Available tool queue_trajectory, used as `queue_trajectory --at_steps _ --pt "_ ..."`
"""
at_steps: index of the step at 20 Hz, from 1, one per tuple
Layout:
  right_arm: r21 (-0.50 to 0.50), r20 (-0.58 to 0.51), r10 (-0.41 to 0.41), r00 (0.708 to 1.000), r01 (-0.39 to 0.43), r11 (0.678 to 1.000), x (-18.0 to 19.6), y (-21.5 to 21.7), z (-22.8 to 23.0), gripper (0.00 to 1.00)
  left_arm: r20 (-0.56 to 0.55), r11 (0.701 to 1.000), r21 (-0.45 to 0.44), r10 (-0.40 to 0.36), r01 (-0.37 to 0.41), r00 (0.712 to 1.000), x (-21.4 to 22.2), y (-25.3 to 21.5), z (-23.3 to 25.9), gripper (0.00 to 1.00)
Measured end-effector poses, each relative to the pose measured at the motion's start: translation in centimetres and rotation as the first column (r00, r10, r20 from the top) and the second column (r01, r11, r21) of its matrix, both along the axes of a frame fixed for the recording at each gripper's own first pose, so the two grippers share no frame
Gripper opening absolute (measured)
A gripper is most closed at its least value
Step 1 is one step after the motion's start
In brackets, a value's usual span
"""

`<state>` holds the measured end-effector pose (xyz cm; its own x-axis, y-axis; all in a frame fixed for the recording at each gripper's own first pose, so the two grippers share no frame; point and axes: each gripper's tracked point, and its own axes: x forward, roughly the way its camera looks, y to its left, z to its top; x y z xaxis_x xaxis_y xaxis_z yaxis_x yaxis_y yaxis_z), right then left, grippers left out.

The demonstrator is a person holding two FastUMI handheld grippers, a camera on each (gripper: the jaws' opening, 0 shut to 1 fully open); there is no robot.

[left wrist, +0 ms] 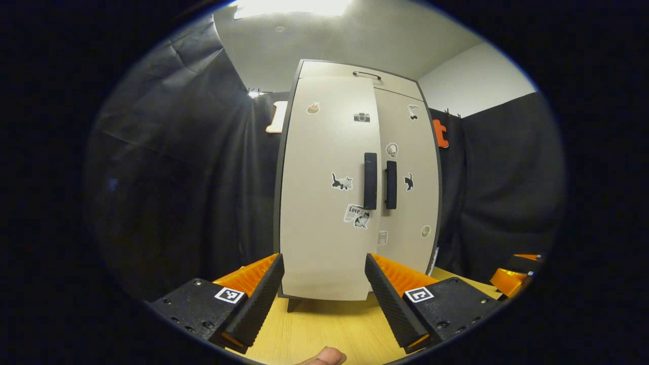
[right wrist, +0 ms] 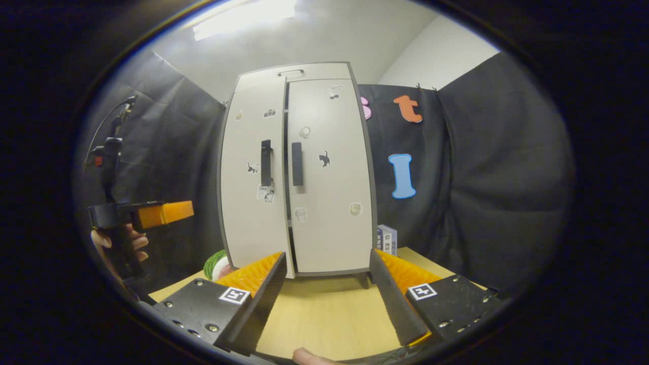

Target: Grab one shoe with the right hand and put it into the shoe cabinet, grab the other shoe with the left hand and put it into the shoe cabinet; then close the right door with the right hand and the left door with the left hand.

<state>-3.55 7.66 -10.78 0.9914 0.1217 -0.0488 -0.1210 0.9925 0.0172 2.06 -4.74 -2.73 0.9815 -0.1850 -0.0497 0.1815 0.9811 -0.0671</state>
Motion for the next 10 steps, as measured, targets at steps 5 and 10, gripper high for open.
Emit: queue_trajectory --at_steps 5,10 --pt "-0.037 0.039 -0.051 0.998 0.053 0.998 0.2 -0.4 0.7 0.98 0.022 1.0 0.001 -0.003 0.003 1.0 -0.4 0.3 0.1 0.99" --pt "-0.002 0.039 -0.086 0.996 0.086 0.996 0.1 -0.8 1.9 0.99 0.02 0.999 -0.022 -0.036 0.037 0.999 -0.9 0.0 -0.2 0.99"
